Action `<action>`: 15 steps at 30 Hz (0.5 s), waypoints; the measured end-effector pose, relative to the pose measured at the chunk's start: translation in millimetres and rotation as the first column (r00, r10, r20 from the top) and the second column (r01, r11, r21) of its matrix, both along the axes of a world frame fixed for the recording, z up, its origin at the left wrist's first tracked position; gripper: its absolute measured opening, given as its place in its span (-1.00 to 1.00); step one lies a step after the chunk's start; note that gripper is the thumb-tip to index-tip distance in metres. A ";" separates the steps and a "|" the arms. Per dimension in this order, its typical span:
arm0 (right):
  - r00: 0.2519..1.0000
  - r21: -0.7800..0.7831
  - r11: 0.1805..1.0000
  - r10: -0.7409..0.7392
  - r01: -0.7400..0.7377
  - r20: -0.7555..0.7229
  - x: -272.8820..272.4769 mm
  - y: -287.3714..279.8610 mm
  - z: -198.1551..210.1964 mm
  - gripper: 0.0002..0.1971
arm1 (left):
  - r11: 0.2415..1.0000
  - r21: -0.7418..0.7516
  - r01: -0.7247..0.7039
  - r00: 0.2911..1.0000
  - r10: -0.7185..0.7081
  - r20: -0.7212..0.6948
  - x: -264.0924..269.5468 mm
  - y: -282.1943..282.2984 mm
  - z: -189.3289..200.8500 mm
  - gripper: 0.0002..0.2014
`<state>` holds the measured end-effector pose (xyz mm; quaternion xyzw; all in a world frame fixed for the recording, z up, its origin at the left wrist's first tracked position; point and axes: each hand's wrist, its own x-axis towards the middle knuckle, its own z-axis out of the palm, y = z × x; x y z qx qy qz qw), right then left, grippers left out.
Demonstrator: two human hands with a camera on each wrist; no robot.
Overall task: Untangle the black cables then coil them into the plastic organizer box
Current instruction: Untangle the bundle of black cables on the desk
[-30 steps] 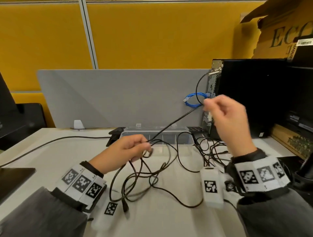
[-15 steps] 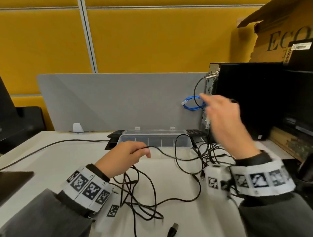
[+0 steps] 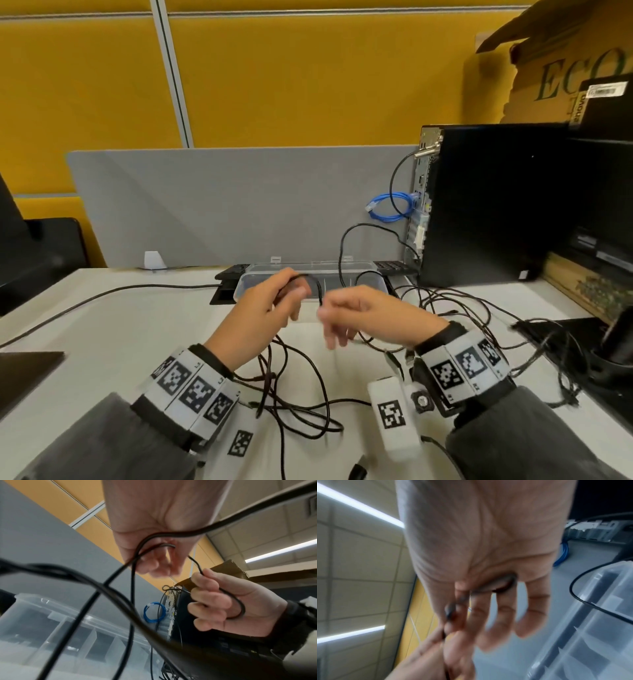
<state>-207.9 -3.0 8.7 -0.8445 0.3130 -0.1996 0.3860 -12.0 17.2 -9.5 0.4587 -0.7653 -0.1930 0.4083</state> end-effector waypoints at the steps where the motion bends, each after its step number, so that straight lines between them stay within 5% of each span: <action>1: 0.992 0.004 0.998 -0.058 0.058 0.111 -4.4 0.0 6.0 -0.76 | 0.999 0.051 0.008 0.998 -0.012 0.063 3.0 -0.1 -0.7 -0.82; 3: 0.910 0.011 0.970 -0.233 0.244 0.342 -22.4 -0.8 21.5 -0.74 | 0.982 0.189 0.019 0.954 -0.074 0.290 10.5 0.7 -4.2 -0.65; 5: 0.742 0.050 0.891 -0.407 0.452 0.533 -49.9 -4.5 32.8 -0.71 | 0.957 0.291 0.004 0.891 -0.135 0.433 17.5 2.1 -7.9 -0.64; 10: 0.370 0.050 0.553 -0.619 0.832 0.693 -114.8 -22.8 40.9 -0.67 | 0.914 0.399 -0.074 0.870 -0.136 0.474 31.6 1.1 -13.1 -0.86; 13: 0.276 0.022 0.398 -0.673 0.917 0.686 -149.8 -37.8 37.7 -0.71 | 0.899 0.413 -0.148 0.853 -0.095 0.513 42.0 -2.5 -19.8 -0.79; 15: 0.340 -0.130 0.321 -0.788 0.938 0.512 -170.3 -46.5 31.7 -0.75 | 0.902 0.383 -0.198 0.862 -0.026 0.506 50.2 -5.5 -26.6 -0.78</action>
